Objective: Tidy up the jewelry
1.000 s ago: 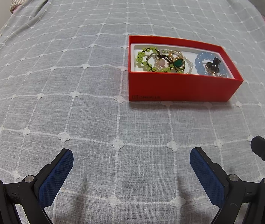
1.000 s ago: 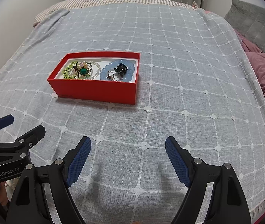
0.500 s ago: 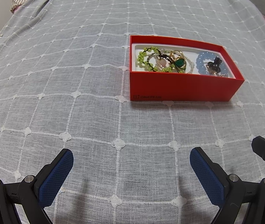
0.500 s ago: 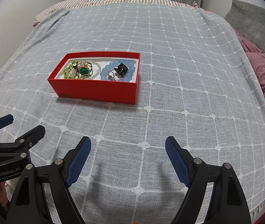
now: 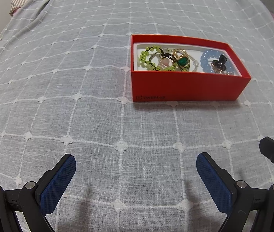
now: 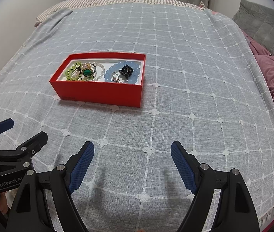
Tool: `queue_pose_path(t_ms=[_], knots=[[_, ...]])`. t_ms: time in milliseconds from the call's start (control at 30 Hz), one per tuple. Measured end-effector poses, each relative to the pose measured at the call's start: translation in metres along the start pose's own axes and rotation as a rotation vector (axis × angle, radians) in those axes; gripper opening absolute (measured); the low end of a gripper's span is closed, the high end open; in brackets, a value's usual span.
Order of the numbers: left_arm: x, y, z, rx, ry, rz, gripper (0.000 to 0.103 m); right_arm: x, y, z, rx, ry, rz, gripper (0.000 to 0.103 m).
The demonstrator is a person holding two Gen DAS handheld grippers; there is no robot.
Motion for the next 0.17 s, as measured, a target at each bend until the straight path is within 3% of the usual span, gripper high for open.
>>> queue_pose_path(t_ms=[167], knots=[[-0.0013, 0.0001, 0.0023, -0.009, -0.012, -0.002, 0.102, -0.0031, 0.0037, 0.0002, 0.002, 0.003, 0.005, 0.084]])
Point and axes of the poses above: each gripper's, at about its wrist camera, not at the fingertips, and z roughly against the way its jaws point, y to its left, x to its top, the point moved 5 cm from there along -z, roughly the way its jaws point
